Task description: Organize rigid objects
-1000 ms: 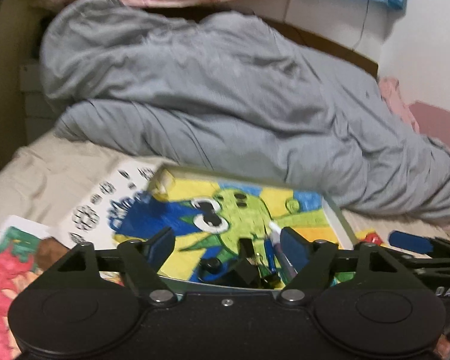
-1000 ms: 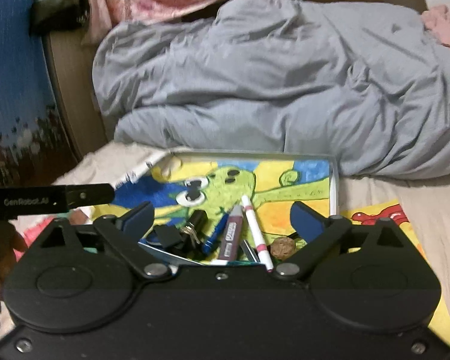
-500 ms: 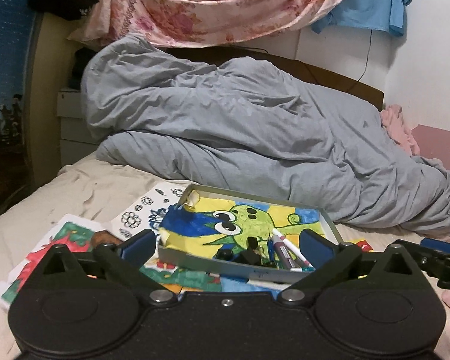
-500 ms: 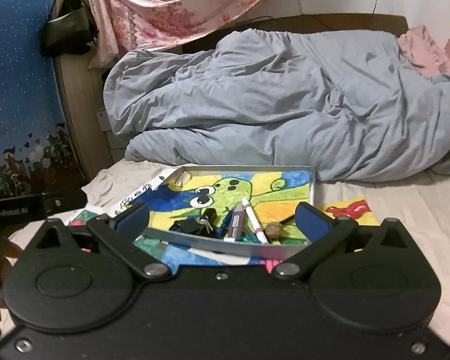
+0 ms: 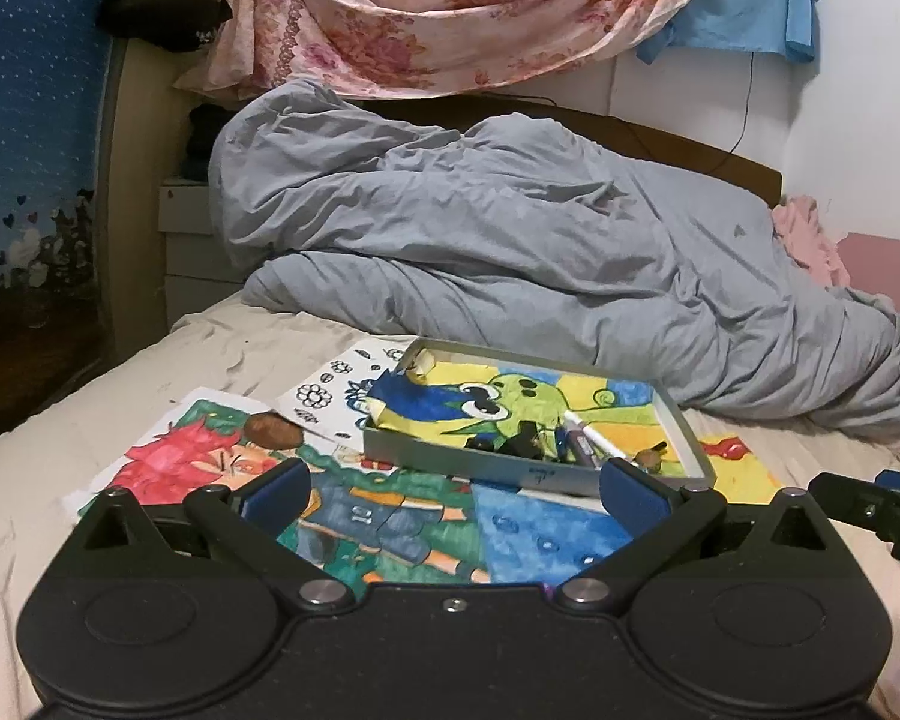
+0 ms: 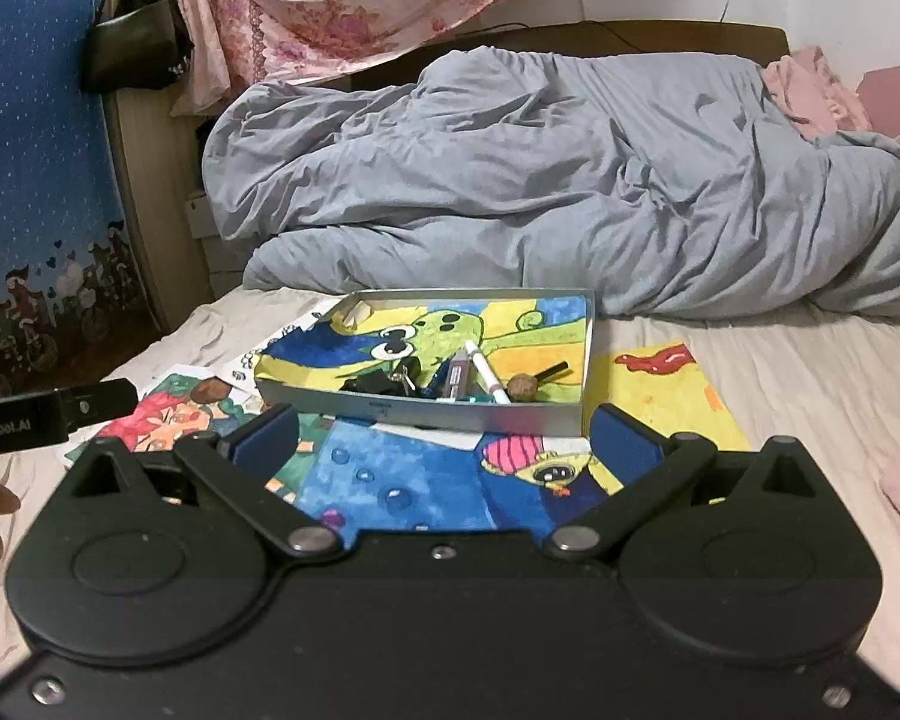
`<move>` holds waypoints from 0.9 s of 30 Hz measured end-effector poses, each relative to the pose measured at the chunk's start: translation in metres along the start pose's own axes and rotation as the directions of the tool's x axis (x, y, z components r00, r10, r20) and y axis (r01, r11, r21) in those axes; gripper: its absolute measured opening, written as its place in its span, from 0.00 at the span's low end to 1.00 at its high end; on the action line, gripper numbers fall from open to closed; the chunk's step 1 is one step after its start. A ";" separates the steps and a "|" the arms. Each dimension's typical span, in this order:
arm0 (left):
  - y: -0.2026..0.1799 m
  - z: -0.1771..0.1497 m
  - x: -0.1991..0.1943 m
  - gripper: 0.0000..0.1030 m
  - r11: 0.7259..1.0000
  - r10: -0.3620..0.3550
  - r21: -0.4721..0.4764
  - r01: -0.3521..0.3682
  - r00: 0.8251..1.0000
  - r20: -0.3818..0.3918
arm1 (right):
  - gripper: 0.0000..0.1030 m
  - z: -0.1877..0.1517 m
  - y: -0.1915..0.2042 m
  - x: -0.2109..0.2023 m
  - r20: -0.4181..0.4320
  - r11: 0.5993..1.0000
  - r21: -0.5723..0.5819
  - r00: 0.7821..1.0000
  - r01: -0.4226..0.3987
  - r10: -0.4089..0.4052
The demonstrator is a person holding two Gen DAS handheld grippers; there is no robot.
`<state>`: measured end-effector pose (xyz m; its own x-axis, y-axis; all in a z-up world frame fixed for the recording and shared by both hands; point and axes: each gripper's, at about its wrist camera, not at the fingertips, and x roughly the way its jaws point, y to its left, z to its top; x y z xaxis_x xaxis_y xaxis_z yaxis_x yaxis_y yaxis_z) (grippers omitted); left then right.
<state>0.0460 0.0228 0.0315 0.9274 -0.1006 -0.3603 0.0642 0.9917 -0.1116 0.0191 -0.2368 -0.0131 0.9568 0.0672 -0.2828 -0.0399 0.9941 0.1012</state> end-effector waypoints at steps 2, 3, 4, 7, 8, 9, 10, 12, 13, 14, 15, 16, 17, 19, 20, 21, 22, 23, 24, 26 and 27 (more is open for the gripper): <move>-0.001 -0.003 -0.006 0.99 1.000 0.007 0.008 -0.007 1.000 0.002 | 1.00 -0.003 0.001 -0.003 -0.006 1.000 0.004 1.000 0.005 -0.005; -0.002 -0.004 -0.008 0.99 1.000 0.008 0.011 -0.008 1.000 0.001 | 1.00 -0.007 0.002 -0.006 -0.009 1.000 0.007 1.000 0.006 -0.006; -0.002 -0.006 -0.009 0.99 1.000 0.010 0.016 -0.010 1.000 -0.002 | 1.00 -0.009 0.003 -0.007 -0.012 1.000 0.010 1.000 0.007 -0.007; -0.003 -0.011 -0.015 0.99 0.999 0.027 0.039 -0.027 1.000 -0.004 | 1.00 -0.016 0.008 -0.012 -0.028 1.000 0.009 1.000 0.012 -0.012; -0.003 -0.013 -0.017 0.99 0.999 0.032 0.042 -0.032 0.999 -0.006 | 1.00 -0.019 0.010 -0.014 -0.034 1.000 0.007 0.999 0.012 -0.011; -0.003 -0.015 -0.018 0.99 0.999 0.036 0.041 -0.036 0.999 -0.010 | 1.00 -0.021 0.011 -0.015 -0.039 1.000 0.005 0.999 0.012 -0.012; -0.002 -0.016 -0.019 0.99 0.998 0.040 0.039 -0.039 0.999 -0.017 | 1.00 -0.022 0.012 -0.015 -0.042 1.000 0.005 0.999 0.015 -0.015; 0.000 -0.018 -0.020 0.99 0.998 0.050 0.036 -0.049 0.998 -0.023 | 1.00 -0.026 0.015 -0.018 -0.046 1.000 0.009 0.999 0.014 -0.014; 0.001 -0.020 -0.021 0.99 0.998 0.054 0.036 -0.054 0.998 -0.024 | 1.00 -0.026 0.015 -0.019 -0.046 1.000 0.010 0.999 0.016 -0.016; 0.002 -0.021 -0.022 0.99 0.998 0.056 0.035 -0.055 0.998 -0.025 | 1.00 -0.027 0.015 -0.020 -0.044 1.000 0.011 0.999 0.019 -0.019; 0.003 -0.021 -0.022 0.99 0.998 0.056 0.036 -0.055 0.998 -0.026 | 1.00 -0.028 0.016 -0.020 -0.045 1.000 0.011 0.999 0.021 -0.021; 0.003 -0.022 -0.022 0.99 0.998 0.057 0.037 -0.056 0.998 -0.026 | 1.00 -0.029 0.016 -0.021 -0.045 1.000 0.010 0.999 0.023 -0.023; 0.003 -0.022 -0.022 0.99 0.998 0.058 0.038 -0.057 0.998 -0.025 | 1.00 -0.031 0.017 -0.021 -0.047 1.000 0.009 0.999 0.024 -0.024; 0.003 -0.022 -0.022 0.99 0.998 0.058 0.039 -0.057 0.998 -0.027 | 1.00 -0.032 0.017 -0.020 -0.050 1.000 0.005 0.998 0.029 -0.028; 0.004 -0.023 -0.023 0.99 0.997 0.060 0.042 -0.059 0.998 -0.028 | 1.00 -0.030 0.016 -0.020 -0.052 1.000 0.004 0.998 0.029 -0.029; 0.005 -0.024 -0.023 0.99 0.997 0.063 0.045 -0.061 0.998 -0.029 | 1.00 -0.029 0.015 -0.018 -0.054 1.000 0.005 0.998 0.029 -0.028; 0.005 -0.025 -0.022 0.99 0.997 0.064 0.047 -0.062 0.997 -0.031 | 1.00 -0.029 0.015 -0.017 -0.055 1.000 0.006 0.998 0.028 -0.028; 0.006 -0.025 -0.022 0.99 0.997 0.064 0.047 -0.063 0.997 -0.034 | 1.00 -0.029 0.014 -0.017 -0.056 1.000 0.006 0.998 0.027 -0.026; 0.007 -0.026 -0.021 0.99 0.997 0.065 0.045 -0.063 0.997 -0.036 | 1.00 -0.029 0.014 -0.016 -0.056 1.000 0.005 0.998 0.026 -0.025; 0.007 -0.026 -0.019 0.99 0.997 0.067 0.043 -0.065 0.997 -0.040 | 1.00 -0.029 0.014 -0.016 -0.060 1.000 0.002 0.998 0.024 -0.024; 0.007 -0.027 -0.019 0.99 0.997 0.067 0.041 -0.065 0.997 -0.041 | 1.00 -0.029 0.015 -0.015 -0.062 1.000 0.001 0.998 0.023 -0.023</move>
<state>0.0189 0.0298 0.0126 0.9138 -0.0370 -0.4044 0.0185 0.9986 -0.0495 -0.0044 -0.2206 -0.0352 0.9377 0.0498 -0.3440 -0.0178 0.9953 0.0956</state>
